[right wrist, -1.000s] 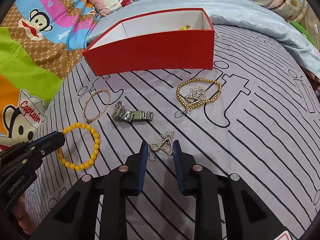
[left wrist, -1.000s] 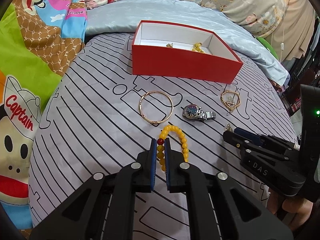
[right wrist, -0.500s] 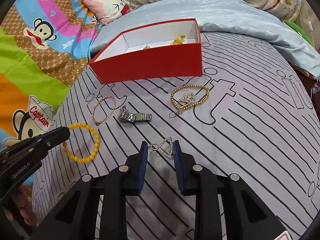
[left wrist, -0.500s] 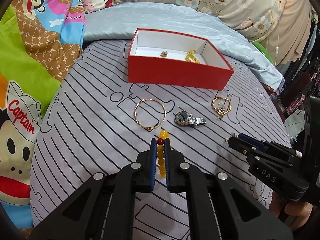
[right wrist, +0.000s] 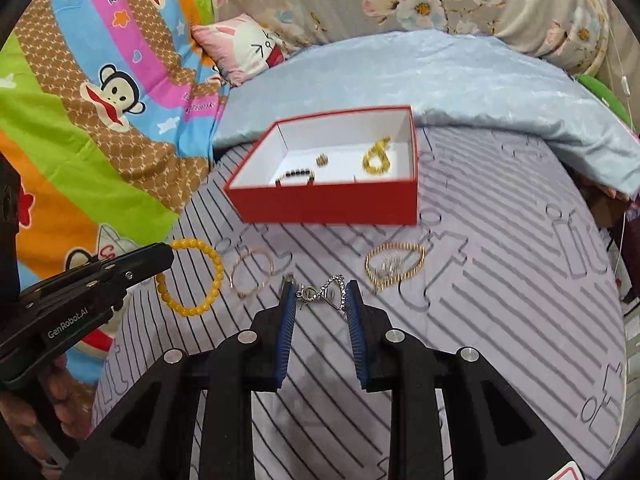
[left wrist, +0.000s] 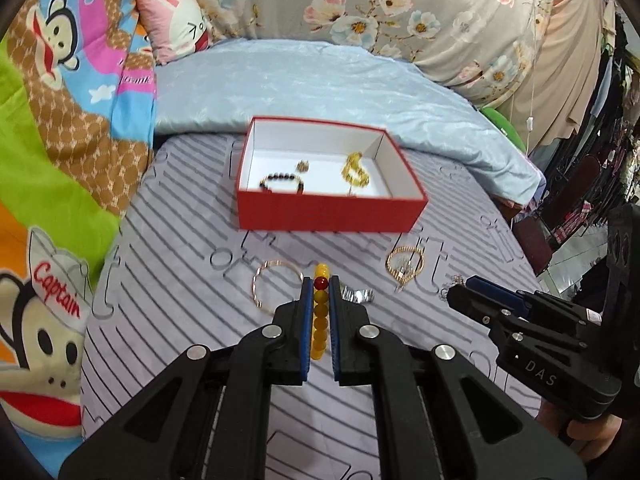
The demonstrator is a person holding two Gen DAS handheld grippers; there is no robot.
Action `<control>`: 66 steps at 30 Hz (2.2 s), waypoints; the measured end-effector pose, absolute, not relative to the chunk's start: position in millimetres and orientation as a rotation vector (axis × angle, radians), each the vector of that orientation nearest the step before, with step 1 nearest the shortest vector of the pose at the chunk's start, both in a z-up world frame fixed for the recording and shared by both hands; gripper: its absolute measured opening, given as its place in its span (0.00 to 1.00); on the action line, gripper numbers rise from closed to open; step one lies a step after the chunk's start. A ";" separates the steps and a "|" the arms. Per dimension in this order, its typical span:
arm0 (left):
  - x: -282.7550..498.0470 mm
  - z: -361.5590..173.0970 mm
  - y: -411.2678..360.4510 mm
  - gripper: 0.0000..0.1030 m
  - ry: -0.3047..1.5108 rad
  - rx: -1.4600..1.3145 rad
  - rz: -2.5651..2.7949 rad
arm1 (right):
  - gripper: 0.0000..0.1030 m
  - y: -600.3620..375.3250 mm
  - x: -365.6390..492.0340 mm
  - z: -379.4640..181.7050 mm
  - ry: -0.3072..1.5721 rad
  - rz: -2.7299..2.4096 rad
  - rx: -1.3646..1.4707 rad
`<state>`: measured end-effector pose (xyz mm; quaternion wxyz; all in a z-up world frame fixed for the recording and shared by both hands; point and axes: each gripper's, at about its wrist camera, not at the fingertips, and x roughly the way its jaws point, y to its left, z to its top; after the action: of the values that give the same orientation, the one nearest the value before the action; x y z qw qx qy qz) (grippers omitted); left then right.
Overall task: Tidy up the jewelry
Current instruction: 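Lift the yellow bracelet with the left tool while the right tool grasps the silver triangle pendant necklace, then carry both items into the red box and open both tools, then move the left tool to the rose-gold bangle while the right tool grasps the silver watch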
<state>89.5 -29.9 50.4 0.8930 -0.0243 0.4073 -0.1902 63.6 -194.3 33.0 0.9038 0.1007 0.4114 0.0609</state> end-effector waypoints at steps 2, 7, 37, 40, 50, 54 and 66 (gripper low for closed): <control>97.6 60.4 -33.4 0.06 0.818 -0.046 -0.402 | 0.23 -194.8 72.3 41.2 0.830 0.129 0.199; 131.3 84.0 -45.5 0.06 0.738 -0.028 -0.396 | 0.23 -200.8 105.4 57.2 0.786 0.128 0.187; 285.9 27.6 -92.3 0.29 0.792 -0.030 -0.379 | 0.32 -230.4 249.4 2.7 0.858 0.064 0.210; 281.7 32.0 -83.3 0.35 0.776 -0.044 -0.359 | 0.32 -234.6 238.6 9.6 0.840 0.058 0.220; 237.8 41.8 -44.6 0.35 0.778 -0.034 -0.287 | 0.34 -235.2 171.0 16.2 0.844 0.043 0.221; 210.9 36.0 -29.4 0.35 0.804 -0.049 -0.275 | 0.34 -228.6 141.9 11.6 0.866 0.048 0.230; 154.8 -9.2 -2.0 0.35 0.921 -0.039 -0.208 | 0.34 -180.5 84.8 -14.6 0.947 0.147 0.152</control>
<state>154.8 -1.9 -9.2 0.8905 -0.0188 0.4434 -0.1001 84.8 -180.5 -14.6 0.8846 0.0730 0.4552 0.0707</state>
